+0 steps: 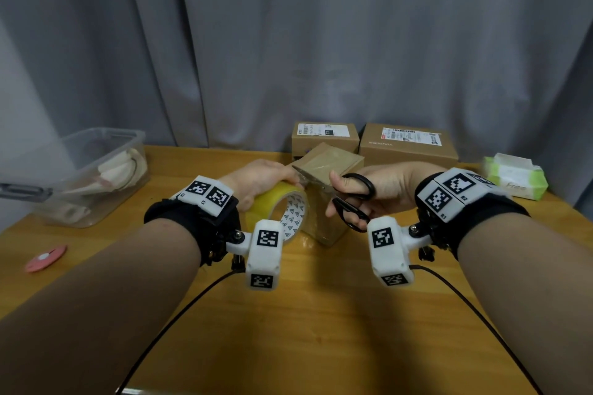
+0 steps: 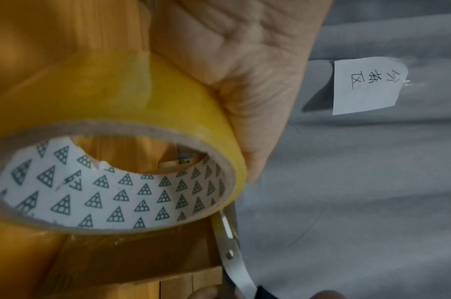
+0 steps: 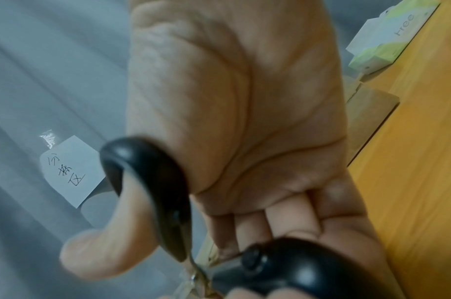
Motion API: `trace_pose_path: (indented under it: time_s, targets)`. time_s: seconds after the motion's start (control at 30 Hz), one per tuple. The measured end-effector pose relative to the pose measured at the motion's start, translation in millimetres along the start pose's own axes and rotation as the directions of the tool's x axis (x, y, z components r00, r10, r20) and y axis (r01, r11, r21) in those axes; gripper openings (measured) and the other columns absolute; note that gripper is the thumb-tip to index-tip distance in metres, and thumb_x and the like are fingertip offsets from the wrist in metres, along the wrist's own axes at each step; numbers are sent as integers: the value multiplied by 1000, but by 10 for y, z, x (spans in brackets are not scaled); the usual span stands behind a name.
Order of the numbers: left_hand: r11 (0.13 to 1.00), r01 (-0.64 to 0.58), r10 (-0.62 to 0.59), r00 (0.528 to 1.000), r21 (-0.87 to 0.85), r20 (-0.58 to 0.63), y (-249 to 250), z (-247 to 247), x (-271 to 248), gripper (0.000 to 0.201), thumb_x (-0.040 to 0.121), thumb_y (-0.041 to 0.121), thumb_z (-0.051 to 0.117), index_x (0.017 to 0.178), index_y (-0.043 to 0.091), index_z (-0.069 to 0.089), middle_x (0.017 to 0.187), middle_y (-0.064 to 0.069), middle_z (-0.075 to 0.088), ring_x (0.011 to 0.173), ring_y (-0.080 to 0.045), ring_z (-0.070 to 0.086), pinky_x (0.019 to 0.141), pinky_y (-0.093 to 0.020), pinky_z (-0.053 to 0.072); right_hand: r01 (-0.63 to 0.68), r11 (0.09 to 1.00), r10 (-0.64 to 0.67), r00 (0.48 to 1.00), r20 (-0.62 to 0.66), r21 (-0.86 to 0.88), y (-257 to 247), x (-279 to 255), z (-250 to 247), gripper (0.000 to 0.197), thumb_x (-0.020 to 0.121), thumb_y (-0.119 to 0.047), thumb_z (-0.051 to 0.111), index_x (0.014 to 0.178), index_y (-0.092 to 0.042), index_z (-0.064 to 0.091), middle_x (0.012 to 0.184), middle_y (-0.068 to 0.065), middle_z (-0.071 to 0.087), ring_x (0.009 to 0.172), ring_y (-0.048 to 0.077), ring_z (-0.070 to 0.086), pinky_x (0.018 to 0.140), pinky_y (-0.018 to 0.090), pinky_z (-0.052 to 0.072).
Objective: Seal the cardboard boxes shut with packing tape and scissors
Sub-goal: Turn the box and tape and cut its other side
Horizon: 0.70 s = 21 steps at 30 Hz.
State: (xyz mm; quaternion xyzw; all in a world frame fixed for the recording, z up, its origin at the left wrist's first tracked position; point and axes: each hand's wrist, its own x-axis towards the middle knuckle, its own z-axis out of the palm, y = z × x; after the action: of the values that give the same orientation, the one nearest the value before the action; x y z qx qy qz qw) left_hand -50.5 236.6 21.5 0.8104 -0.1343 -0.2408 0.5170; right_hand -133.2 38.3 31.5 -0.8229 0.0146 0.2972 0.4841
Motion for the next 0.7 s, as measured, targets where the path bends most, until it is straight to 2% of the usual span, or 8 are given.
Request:
trace_pose_path:
  time_s: [0.13, 0.2, 0.3, 0.37, 0.47, 0.6, 0.67, 0.7]
  targets:
    - [1000, 5, -5, 1000, -15, -5, -21, -3, 18, 21, 82, 23, 67, 95, 8, 74, 93, -12, 73, 81, -28, 68, 78, -38, 57, 22, 999, -22, 1000, 2, 47, 40, 34, 1, 108, 44, -82, 68, 113, 1, 57, 67, 3, 57, 59, 14, 53, 62, 25, 47]
    - [1000, 13, -13, 1000, -27, -9, -27, 6, 21, 19, 83, 23, 66, 94, 9, 74, 93, -12, 73, 80, -28, 68, 75, -36, 57, 36, 998, -35, 999, -7, 59, 57, 31, -3, 104, 43, -81, 70, 108, -1, 58, 63, 1, 55, 56, 12, 52, 58, 23, 46]
    - [998, 30, -32, 999, -59, -21, -27, 32, 11, 16, 85, 22, 65, 92, 10, 74, 90, -12, 73, 72, -25, 67, 63, -31, 55, 48, 998, -47, 998, -29, 47, 70, 20, -5, 101, 40, -80, 72, 102, -2, 59, 60, -1, 52, 52, 11, 48, 54, 20, 45]
    - [997, 37, -39, 999, -70, -25, -35, 48, 15, 17, 85, 23, 66, 93, 10, 74, 91, -12, 73, 73, -25, 68, 62, -31, 54, 56, 998, -55, 997, -50, 21, 78, 18, -7, 99, 41, -81, 71, 101, -2, 60, 58, -1, 52, 50, 11, 48, 53, 20, 44]
    - [996, 52, -53, 998, -70, -20, -69, 62, 2, 21, 86, 25, 66, 98, 9, 72, 93, -13, 73, 73, -24, 68, 62, -31, 55, 61, 998, -62, 994, -90, -13, 80, 17, 17, 88, 52, -76, 69, 99, -2, 61, 57, 0, 52, 50, 12, 47, 55, 21, 43]
    - [994, 78, -82, 996, -78, -43, -149, 75, -36, 26, 85, 27, 67, 105, 9, 67, 89, -13, 71, 69, -24, 68, 55, -29, 54, 68, 995, -80, 981, -177, -74, 63, 28, 118, 62, 71, -57, 60, 97, -2, 63, 51, -1, 52, 46, 12, 46, 55, 22, 40]
    - [994, 76, -80, 995, -73, -63, -182, 77, -62, 26, 87, 27, 66, 105, 9, 66, 86, -11, 71, 66, -22, 67, 52, -27, 53, 73, 990, -97, 971, -216, -119, 57, 31, 157, 59, 72, -54, 61, 98, -1, 65, 51, 0, 52, 44, 12, 46, 54, 22, 41]
    - [995, 68, -73, 995, -71, -66, -193, 75, -67, 26, 87, 28, 65, 106, 9, 66, 87, -11, 71, 68, -23, 68, 55, -28, 53, 69, 988, -101, 967, -235, -139, 53, 27, 165, 59, 71, -53, 62, 98, -1, 66, 50, 0, 52, 43, 11, 46, 53, 21, 41]
